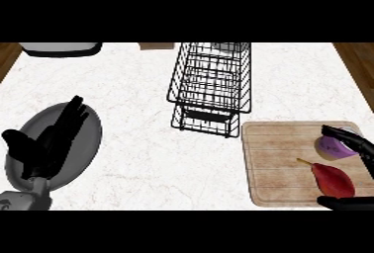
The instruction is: Pick the pear from the cutting board and place it in the tiered basket
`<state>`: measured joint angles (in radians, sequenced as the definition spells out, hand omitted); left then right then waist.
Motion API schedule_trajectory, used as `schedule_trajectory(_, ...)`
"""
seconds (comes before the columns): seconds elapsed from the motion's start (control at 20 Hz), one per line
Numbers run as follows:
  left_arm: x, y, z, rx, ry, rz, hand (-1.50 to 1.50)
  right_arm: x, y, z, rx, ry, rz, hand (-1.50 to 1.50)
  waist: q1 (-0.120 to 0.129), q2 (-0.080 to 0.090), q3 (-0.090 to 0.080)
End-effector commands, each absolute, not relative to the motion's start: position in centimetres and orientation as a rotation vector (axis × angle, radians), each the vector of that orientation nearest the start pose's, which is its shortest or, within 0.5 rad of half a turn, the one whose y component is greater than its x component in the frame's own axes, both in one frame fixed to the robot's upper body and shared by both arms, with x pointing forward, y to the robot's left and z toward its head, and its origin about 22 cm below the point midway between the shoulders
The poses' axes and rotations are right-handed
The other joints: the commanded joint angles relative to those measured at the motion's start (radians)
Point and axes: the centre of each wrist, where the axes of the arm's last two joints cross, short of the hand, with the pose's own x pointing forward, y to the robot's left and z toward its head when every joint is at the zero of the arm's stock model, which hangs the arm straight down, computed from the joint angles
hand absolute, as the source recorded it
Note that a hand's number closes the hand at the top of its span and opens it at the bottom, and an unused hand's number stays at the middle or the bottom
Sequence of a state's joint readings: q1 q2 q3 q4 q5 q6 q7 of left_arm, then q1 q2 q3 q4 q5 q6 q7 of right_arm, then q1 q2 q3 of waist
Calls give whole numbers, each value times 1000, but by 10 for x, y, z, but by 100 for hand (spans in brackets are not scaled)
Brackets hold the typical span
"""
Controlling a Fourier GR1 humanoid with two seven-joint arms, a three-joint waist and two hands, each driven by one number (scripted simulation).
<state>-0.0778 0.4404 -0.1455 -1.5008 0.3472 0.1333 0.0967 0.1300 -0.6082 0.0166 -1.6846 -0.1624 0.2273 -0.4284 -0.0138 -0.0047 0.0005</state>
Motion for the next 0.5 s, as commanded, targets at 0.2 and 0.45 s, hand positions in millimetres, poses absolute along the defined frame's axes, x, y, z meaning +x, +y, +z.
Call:
schedule_trajectory(0.2,250,294,22,107,-1413,-73,0,209,-396,161,-446,-1741,1206,-150,-10,-4,-4)
schedule_trajectory(0.45,249,290,35,83,-1429,-82,0,202,-377,188,-457,-1361,1589,-150,0,-5,-5)
